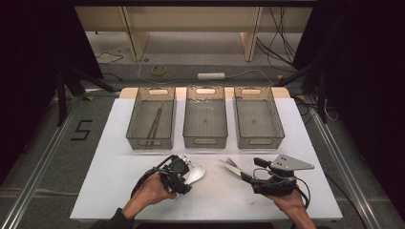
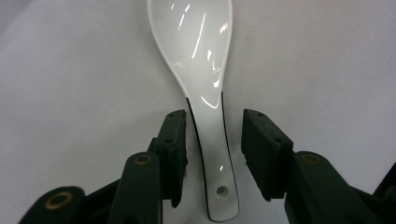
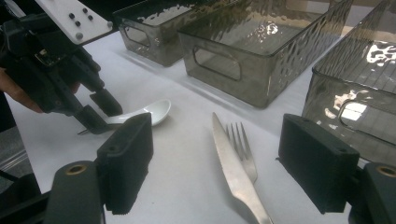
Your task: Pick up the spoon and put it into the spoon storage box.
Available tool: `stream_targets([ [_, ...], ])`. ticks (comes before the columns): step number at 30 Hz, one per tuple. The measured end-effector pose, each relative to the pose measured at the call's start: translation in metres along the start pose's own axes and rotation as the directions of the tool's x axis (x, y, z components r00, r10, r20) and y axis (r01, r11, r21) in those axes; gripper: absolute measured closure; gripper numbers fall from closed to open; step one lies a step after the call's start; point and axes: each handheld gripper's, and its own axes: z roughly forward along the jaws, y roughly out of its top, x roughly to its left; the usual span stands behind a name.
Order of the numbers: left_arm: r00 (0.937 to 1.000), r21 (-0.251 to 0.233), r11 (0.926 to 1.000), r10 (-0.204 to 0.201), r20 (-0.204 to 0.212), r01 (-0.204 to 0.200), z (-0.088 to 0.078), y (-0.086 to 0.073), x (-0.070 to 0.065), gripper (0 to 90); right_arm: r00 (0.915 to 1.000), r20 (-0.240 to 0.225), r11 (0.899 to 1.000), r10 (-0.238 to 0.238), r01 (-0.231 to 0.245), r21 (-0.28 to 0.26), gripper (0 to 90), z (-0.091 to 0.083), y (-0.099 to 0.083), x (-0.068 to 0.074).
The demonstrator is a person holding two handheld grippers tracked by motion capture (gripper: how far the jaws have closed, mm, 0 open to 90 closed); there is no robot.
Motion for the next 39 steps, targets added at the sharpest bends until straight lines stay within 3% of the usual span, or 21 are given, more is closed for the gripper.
stream_targets([
  [7, 0.9989, -0.004, 0.9999, 0.016, -0.045, -0.017, 0.001, 0.0, -0.003, 68.4, 1.0, 0.0, 1.0, -0.001, 0.001, 0.001, 27.3, 0.0, 0.0, 0.0],
  [12, 0.9985, -0.014, 0.9998, 0.015, -0.053, -0.016, 0.001, 0.0, -0.003, 72.5, 1.0, 0.0, 1.0, -0.001, 0.001, 0.001, 27.3, 0.001, 0.0, 0.0],
  [20, 0.9986, -0.05, 0.9982, 0.032, -0.043, -0.034, -0.003, 0.0, 0.0, 75.5, 1.0, 0.001, 1.0, -0.002, 0.002, 0.001, 27.2, 0.0, 0.0, 0.0],
  [24, 0.9995, -0.087, 0.9962, 0.005, -0.03, -0.008, -0.01, 0.0, 0.006, 75.9, 1.0, 0.001, 1.0, -0.002, 0.002, 0.002, 27.3, 0.0, 0.0, 0.0],
  [30, 0.9995, -0.153, 0.9878, -0.03, -0.01, 0.028, -0.024, -0.001, 0.015, 76.1, 1.0, 0.0, 1.0, -0.004, 0.004, 0.003, 27.2, 0.0, 0.0, 0.0],
  [39, 0.9977, -0.253, 0.9652, -0.065, 0.02, 0.068, -0.042, 0.003, 0.022, 76.4, 1.0, 0.0, 1.0, -0.001, 0.001, 0.002, 27.3, 0.0, 0.0, 0.0],
])
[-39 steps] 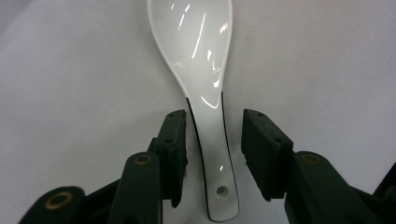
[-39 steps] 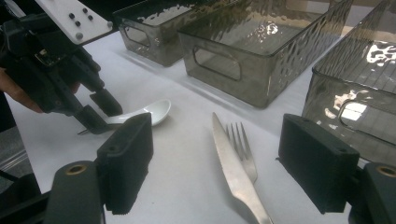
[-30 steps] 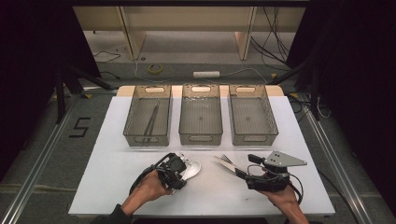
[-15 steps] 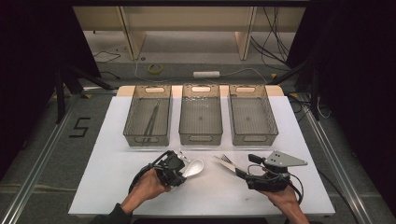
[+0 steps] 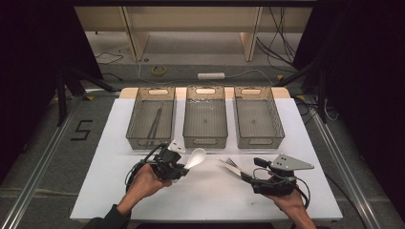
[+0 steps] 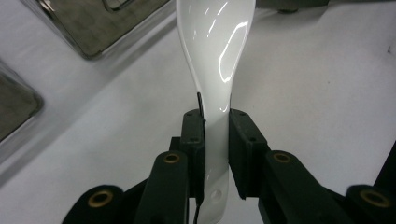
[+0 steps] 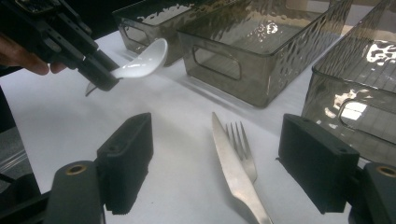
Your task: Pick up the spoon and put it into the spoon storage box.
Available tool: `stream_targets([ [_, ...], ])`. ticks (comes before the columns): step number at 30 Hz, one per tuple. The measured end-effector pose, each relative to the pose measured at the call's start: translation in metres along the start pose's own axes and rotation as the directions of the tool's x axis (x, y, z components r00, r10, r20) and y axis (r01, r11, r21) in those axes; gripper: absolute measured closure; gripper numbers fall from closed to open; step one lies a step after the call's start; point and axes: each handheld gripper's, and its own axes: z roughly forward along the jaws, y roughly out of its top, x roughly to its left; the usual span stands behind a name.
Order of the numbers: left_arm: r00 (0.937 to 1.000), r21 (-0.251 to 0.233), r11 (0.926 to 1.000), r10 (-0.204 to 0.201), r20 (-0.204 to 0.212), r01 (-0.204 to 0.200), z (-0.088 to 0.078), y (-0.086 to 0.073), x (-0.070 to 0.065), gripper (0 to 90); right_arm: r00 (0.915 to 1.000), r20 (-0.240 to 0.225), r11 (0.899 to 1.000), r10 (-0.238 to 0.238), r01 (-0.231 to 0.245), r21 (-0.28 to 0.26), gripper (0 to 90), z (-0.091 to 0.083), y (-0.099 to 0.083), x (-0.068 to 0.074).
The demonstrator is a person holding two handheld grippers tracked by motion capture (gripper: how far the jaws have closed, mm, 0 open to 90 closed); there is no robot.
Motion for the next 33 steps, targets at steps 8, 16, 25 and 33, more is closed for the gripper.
stream_targets([
  [8, 0.9997, -0.05, 0.9985, -0.025, -0.001, 0.025, -0.007, 0.006, 0.007, 76.8, 1.0, 0.001, 1.0, 0.005, -0.005, 0.001, 27.3, 0.0, 0.0, 0.0],
  [16, 0.9989, -0.119, 0.9918, -0.048, 0.0, 0.047, -0.016, 0.022, 0.016, 77.0, 0.9999, 0.004, 1.0, 0.011, -0.011, 0.001, 27.2, 0.0, -0.001, -0.001],
  [25, 0.9973, -0.164, 0.9842, -0.072, -0.015, 0.068, -0.019, 0.04, 0.03, 77.4, 0.9999, 0.003, 1.0, 0.012, -0.012, 0.003, 27.3, 0.0, -0.001, -0.002],
  [33, 0.9934, -0.212, 0.9712, -0.114, -0.014, 0.108, -0.023, 0.056, 0.045, 77.6, 0.9999, 0.005, 1.0, 0.013, -0.013, 0.005, 27.3, 0.0, -0.001, -0.002],
])
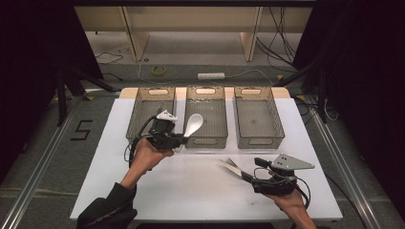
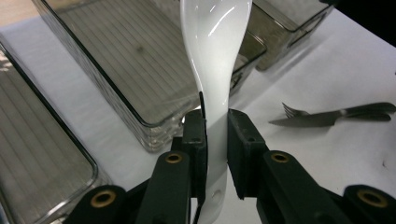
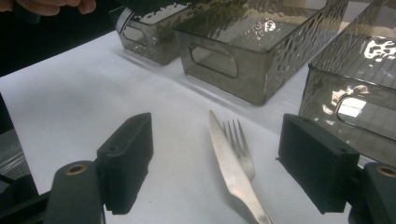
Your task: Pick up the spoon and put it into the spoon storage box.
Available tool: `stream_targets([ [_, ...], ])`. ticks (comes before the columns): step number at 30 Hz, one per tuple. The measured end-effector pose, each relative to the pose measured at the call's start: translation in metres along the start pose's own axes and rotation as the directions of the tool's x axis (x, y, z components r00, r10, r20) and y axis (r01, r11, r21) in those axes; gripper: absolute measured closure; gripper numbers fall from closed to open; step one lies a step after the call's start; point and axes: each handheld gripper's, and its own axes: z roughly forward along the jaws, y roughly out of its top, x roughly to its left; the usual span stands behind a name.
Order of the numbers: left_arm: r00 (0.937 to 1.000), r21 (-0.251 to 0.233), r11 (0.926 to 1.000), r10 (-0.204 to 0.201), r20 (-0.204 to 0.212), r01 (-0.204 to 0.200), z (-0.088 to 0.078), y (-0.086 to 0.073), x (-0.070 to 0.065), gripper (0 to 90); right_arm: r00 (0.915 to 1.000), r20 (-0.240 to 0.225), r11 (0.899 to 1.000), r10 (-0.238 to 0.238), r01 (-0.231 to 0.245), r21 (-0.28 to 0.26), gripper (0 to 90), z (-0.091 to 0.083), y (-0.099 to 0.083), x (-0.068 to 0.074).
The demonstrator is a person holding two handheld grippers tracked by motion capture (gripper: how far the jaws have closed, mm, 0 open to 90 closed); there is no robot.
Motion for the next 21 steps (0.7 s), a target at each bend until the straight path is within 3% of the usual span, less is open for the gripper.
stream_targets([
  [5, 0.9999, 0.0, 0.9999, -0.015, -0.002, 0.015, 0.004, 0.011, 0.007, 77.7, 1.0, -0.001, 1.0, 0.001, -0.001, 0.0, 27.3, 0.0, 0.0, 0.0],
  [9, 0.9994, 0.001, 0.9996, -0.027, -0.019, 0.027, 0.009, 0.017, 0.014, 83.9, 1.0, -0.002, 1.0, 0.0, 0.0, -0.001, 27.3, 0.0, 0.0, 0.0],
  [11, 0.9985, -0.004, 0.9997, -0.024, -0.049, 0.024, 0.012, 0.02, 0.015, 84.4, 1.0, -0.003, 1.0, 0.0, 0.0, -0.002, 27.3, 0.0, 0.0, 0.0],
  [13, 0.9986, 0.003, 0.999, -0.044, -0.029, 0.044, 0.016, 0.024, 0.02, 84.7, 1.0, -0.003, 1.0, 0.001, -0.001, -0.003, 27.3, 0.001, 0.0, 0.0],
  [16, 0.9973, 0.0, 0.9985, -0.055, -0.048, 0.055, 0.021, 0.031, 0.023, 84.7, 1.0, -0.003, 1.0, -0.003, 0.003, 0.0, 27.2, 0.001, 0.0, 0.0],
  [21, 0.996, -0.007, 0.997, -0.077, -0.044, 0.077, 0.026, 0.039, 0.027, 84.6, 1.0, -0.004, 1.0, 0.001, -0.001, -0.001, 27.3, 0.0, -0.001, -0.001],
])
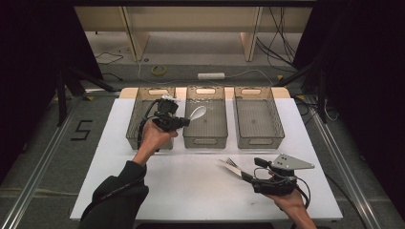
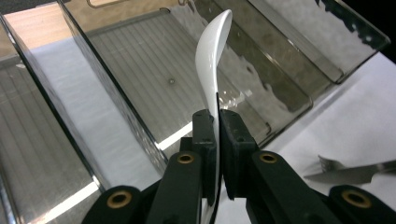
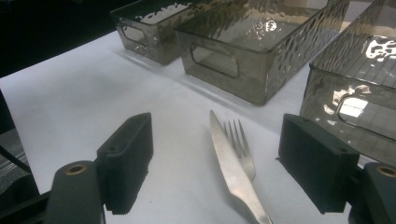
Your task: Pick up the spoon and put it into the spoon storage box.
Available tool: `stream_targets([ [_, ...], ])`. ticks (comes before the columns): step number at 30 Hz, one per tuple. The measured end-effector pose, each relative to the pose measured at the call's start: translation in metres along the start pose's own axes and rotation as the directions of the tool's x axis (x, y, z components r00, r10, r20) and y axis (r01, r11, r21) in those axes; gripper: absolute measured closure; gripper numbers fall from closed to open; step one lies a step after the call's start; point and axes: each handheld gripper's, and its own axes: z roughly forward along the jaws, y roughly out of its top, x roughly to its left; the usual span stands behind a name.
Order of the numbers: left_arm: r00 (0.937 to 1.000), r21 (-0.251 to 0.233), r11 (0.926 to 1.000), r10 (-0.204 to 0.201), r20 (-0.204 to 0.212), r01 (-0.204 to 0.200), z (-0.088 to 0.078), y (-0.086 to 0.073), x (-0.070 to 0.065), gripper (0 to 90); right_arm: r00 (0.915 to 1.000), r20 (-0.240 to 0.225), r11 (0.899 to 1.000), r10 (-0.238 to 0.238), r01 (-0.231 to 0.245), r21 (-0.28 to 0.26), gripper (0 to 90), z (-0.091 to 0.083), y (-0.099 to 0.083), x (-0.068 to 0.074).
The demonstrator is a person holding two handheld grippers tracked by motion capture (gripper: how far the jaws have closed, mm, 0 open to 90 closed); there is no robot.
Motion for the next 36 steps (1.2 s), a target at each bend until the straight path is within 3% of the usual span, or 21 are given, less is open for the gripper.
stream_targets([
  [8, 0.9996, 0.0, 1.0, -0.009, -0.028, 0.009, 0.015, 0.011, 0.0, 84.6, 1.0, -0.002, 1.0, -0.001, 0.001, -0.005, 27.3, -0.001, 0.0, 0.0],
  [16, 0.9983, 0.001, 0.9991, -0.042, -0.041, 0.042, 0.031, 0.016, 0.003, 84.5, 1.0, -0.003, 1.0, -0.003, 0.003, -0.001, 27.3, 0.0, 0.0, 0.0],
  [36, 0.9957, 0.011, 0.9967, -0.079, -0.048, 0.08, 0.056, 0.019, 0.005, 84.1, 1.0, -0.008, 1.0, -0.002, 0.002, -0.001, 27.3, 0.0, 0.0, 0.0],
])
